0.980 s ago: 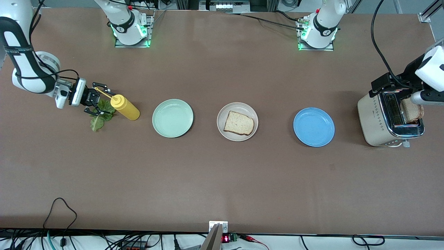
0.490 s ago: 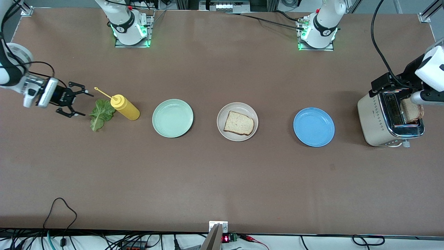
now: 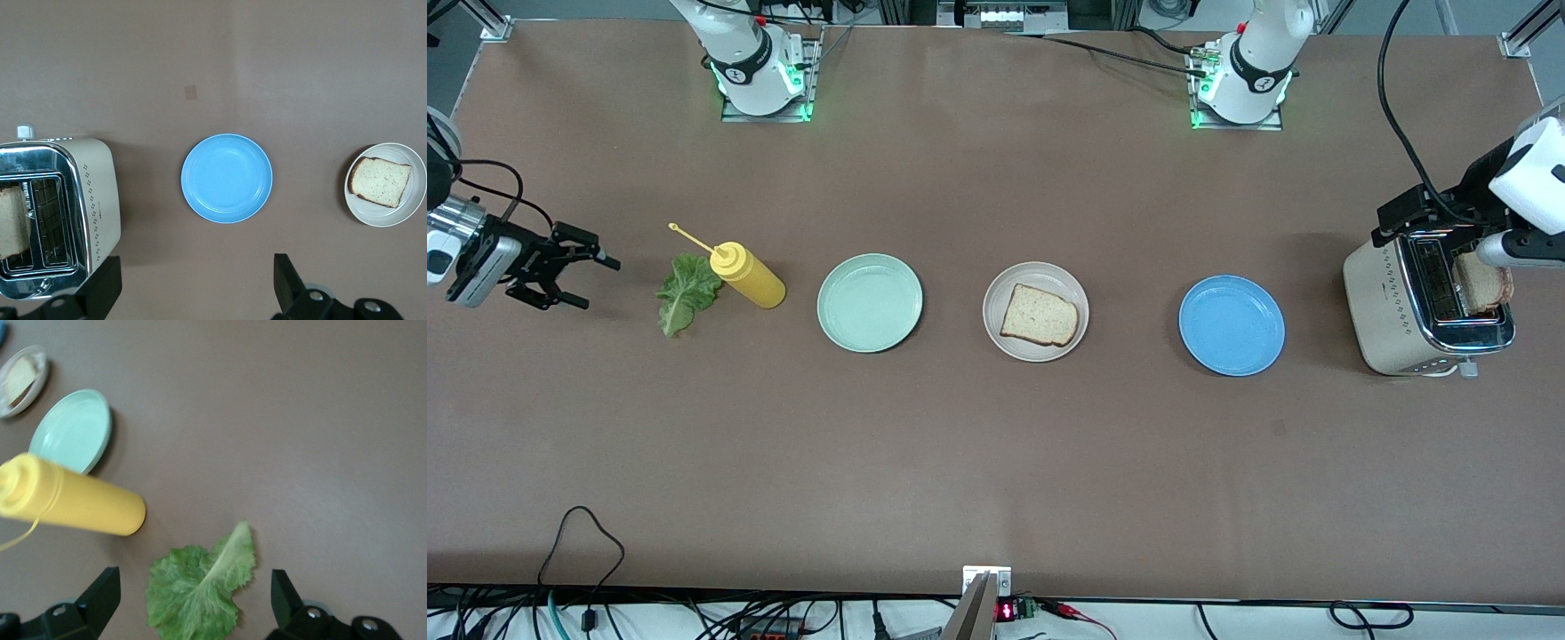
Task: Make sandwich in beige plate with both arms
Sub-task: 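Lower the right gripper onto the green lettuce leaf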
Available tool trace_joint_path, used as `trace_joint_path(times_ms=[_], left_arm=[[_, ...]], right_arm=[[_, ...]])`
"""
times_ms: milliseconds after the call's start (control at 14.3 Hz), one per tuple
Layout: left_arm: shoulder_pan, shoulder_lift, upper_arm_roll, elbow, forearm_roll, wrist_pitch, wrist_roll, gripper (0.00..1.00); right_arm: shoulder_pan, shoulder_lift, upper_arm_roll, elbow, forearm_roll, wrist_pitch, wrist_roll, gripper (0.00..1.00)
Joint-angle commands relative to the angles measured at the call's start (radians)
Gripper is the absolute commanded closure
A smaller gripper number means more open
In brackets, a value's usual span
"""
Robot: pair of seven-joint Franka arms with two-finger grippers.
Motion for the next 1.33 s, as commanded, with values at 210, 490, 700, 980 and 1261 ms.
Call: trace_joint_path(times_ms=[210,490,700,980,1261], left_arm=[[0.004,0.0,-0.005,0.01,0.017,-0.015,0.003,0.0],[0.004,0.0,-0.005,0.01,0.016,-0.017,0.004,0.0],[0.004,0.0,-0.005,0.01,0.017,-0.018,0.004,0.0],[0.004,0.001,-0.005,0.01,0.017,-0.02,0.004,0.0],[0.004,0.001,-0.005,0.01,0.017,-0.026,0.004,0.0]], right_arm=[[0.102,-0.016,0.011,0.006,-0.255,0.105,0.641,0.0],[0.156,0.0,0.031,0.004,-0.395,0.159,0.947,0.0],[0.21,0.031,0.031,0.003,-0.577,0.163,1.21,0.0],[0.23,0.1,0.031,-0.008,-0.642,0.222,1.309,0.0],[0.23,0.154,0.031,-0.017,-0.677,0.236,1.311,0.0]])
